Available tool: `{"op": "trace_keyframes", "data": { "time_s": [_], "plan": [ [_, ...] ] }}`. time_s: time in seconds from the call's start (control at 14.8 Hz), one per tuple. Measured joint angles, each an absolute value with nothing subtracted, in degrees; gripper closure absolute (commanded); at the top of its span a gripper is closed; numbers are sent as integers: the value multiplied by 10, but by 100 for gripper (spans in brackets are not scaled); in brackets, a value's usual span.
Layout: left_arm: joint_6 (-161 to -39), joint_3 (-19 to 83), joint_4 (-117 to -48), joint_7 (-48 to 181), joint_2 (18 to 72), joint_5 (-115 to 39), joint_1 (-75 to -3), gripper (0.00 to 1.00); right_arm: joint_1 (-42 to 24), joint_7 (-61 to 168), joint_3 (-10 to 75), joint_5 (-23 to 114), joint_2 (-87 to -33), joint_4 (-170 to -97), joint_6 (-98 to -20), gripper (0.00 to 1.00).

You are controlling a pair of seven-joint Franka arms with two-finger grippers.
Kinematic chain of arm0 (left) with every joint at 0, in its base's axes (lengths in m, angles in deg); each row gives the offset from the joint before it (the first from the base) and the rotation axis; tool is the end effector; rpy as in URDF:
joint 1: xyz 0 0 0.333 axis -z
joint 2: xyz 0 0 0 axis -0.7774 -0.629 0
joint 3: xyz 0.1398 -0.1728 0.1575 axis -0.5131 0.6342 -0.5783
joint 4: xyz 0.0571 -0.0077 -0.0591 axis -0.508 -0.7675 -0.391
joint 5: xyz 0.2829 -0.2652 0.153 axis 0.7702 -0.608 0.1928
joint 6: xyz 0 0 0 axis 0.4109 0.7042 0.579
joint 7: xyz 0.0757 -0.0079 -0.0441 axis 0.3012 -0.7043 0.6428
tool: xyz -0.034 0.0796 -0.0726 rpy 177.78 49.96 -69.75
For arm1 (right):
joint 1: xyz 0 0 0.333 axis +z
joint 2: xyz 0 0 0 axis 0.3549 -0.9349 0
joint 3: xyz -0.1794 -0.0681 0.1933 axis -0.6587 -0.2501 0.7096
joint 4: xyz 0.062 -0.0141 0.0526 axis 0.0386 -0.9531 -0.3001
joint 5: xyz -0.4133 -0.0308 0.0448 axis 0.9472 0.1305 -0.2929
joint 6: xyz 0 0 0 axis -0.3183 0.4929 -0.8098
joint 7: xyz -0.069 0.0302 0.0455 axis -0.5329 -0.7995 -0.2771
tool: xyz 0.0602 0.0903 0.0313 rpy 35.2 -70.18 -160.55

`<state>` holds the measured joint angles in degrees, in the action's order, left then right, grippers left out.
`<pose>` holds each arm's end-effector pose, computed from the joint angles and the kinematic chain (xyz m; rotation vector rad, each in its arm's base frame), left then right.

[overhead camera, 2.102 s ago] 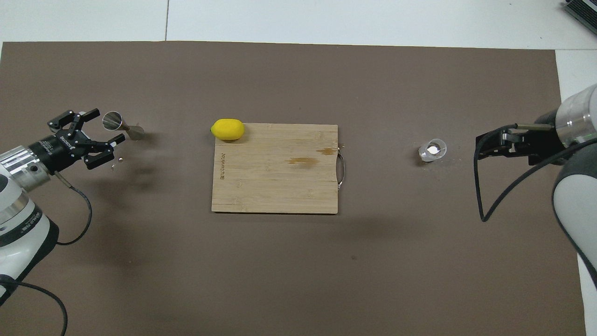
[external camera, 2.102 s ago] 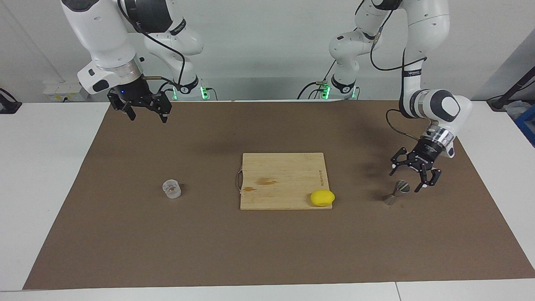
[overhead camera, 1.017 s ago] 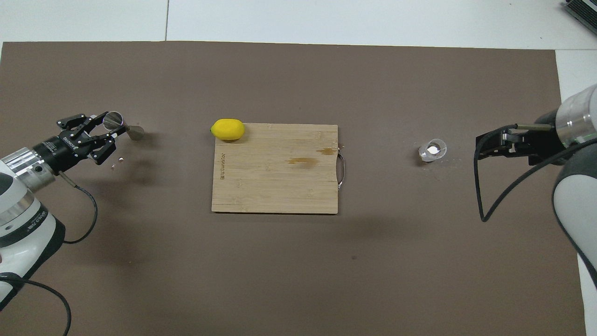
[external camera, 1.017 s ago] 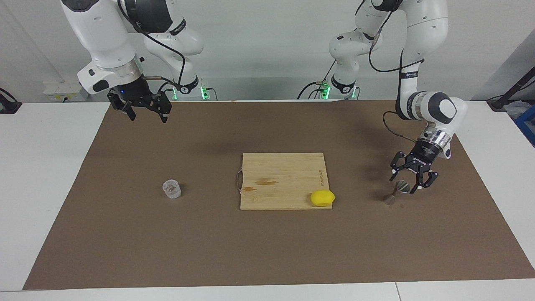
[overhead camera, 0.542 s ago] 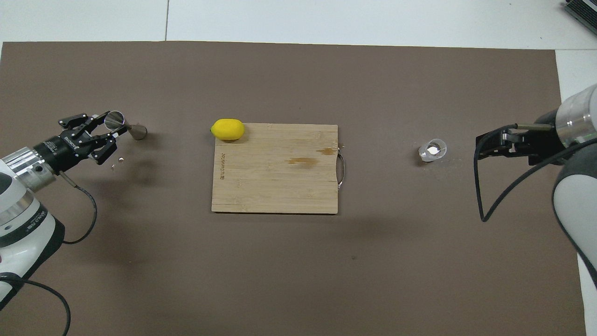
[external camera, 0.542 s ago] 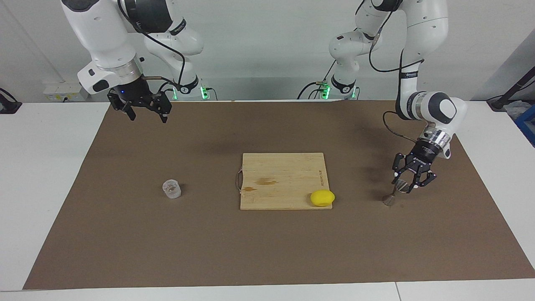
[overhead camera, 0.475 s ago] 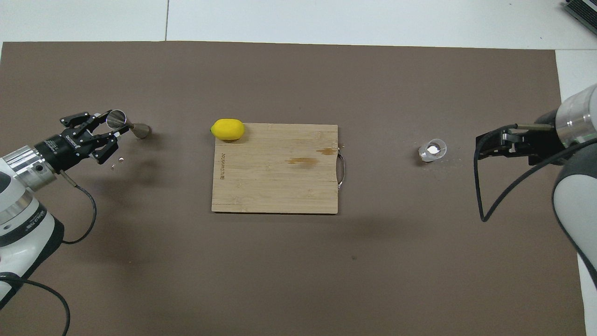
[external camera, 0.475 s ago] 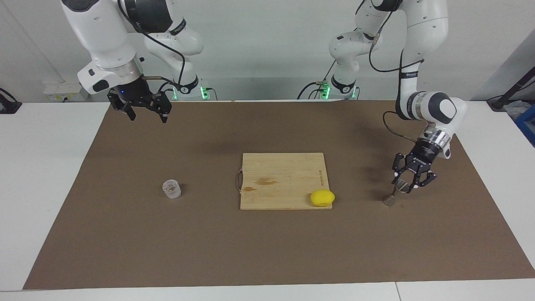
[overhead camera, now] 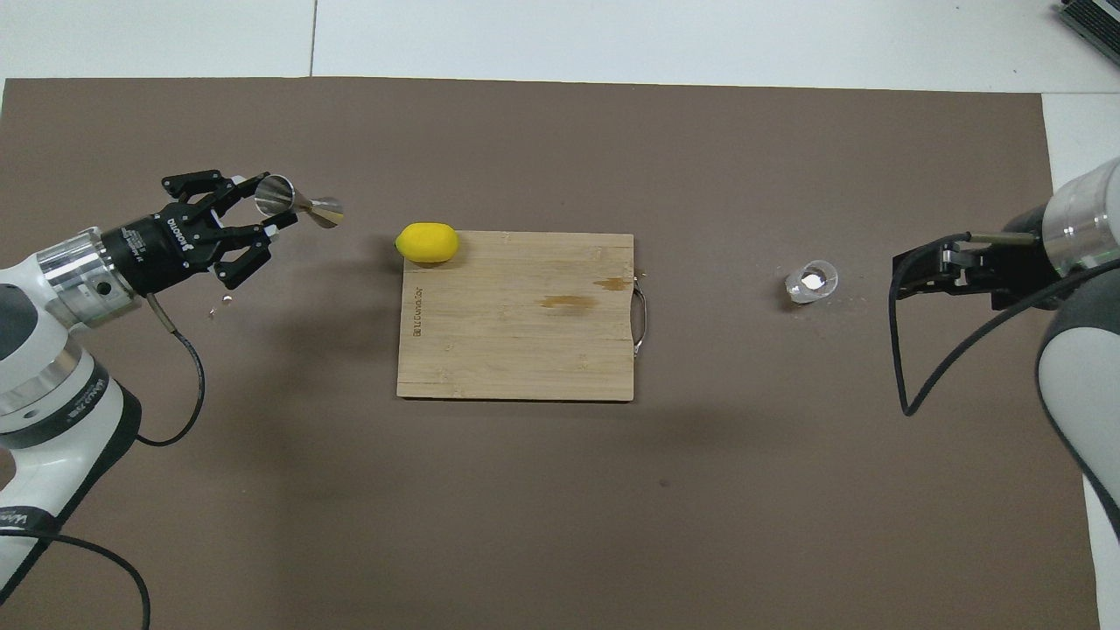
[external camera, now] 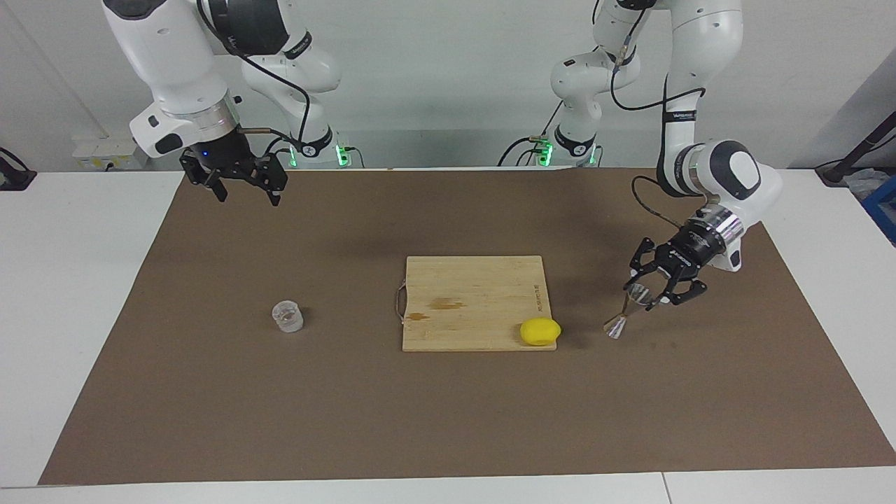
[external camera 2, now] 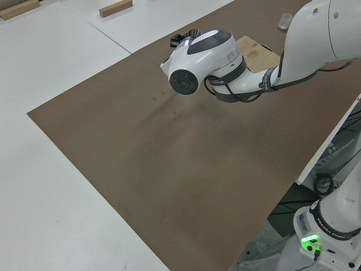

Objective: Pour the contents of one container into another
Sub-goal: 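Carry the metal cup with the left gripper over the wooden board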

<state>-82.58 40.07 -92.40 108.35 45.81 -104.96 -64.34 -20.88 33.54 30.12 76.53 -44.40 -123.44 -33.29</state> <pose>0.6038 -0.0307 0.3249 0.9407 1.6630 -0.7791 0.5760 0.0480 0.5528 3.1246 -0.1999 -0.0373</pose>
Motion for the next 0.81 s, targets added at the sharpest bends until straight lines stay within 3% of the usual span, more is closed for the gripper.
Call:
{"op": "trace_keyframes", "data": {
  "time_s": [0.27, 0.81],
  "plan": [
    [-850, 414, -923, 1142, 470, -1051, -563, 100, -209, 335, 301, 765, -444, -1234, -333, 0],
    [-1050, 417, -919, 1149, 464, -1152, -369, 100, -236, 335, 301, 765, -444, -1235, -333, 0]
  ]
}}
